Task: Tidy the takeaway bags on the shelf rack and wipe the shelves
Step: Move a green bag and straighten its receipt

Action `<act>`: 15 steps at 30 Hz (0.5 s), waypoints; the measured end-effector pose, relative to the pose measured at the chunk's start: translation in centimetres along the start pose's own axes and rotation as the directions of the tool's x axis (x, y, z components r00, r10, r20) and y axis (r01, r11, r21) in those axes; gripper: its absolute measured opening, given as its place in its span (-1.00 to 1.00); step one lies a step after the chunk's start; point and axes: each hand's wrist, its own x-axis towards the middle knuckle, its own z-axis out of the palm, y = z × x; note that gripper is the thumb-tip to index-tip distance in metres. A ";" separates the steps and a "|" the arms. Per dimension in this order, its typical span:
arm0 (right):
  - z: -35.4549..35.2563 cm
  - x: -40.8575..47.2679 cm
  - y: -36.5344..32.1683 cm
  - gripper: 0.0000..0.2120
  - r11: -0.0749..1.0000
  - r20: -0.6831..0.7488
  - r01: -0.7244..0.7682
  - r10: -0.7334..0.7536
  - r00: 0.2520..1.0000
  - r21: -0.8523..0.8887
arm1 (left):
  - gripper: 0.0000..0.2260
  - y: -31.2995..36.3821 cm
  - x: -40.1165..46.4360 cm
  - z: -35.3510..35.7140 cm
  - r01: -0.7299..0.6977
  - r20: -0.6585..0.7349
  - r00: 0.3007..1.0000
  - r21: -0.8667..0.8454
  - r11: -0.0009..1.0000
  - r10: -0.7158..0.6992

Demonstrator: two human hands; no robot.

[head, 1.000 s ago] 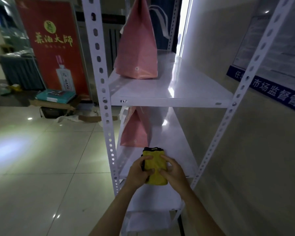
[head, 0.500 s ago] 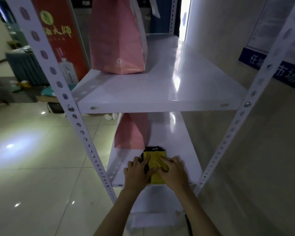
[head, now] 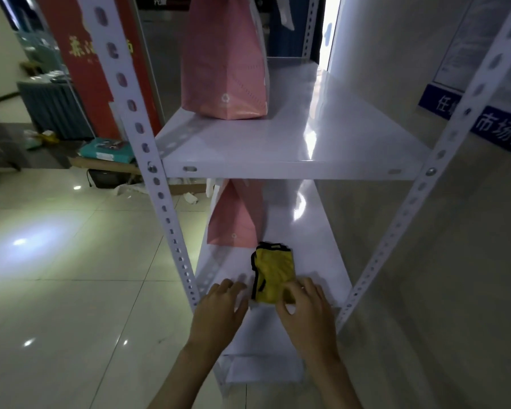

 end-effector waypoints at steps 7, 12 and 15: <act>2.9 -4.2 -7.5 -0.91 0.997 0.069 -0.004 -0.001 0.998 0.077 | -0.84 -5.6 -6.0 -4.0 0.058 -0.074 0.996 0.025 0.998 -0.056; 6.4 -6.5 -14.8 -0.91 0.996 0.133 -0.012 0.000 0.991 0.091 | -0.89 -12.6 -9.7 -7.5 0.134 -0.091 0.987 -0.016 0.991 -0.135; 8.4 -7.4 -19.4 -0.89 0.997 0.180 -0.003 -0.012 0.984 0.082 | -0.87 -17.3 -12.0 -10.0 0.159 -0.106 0.981 -0.044 0.986 -0.163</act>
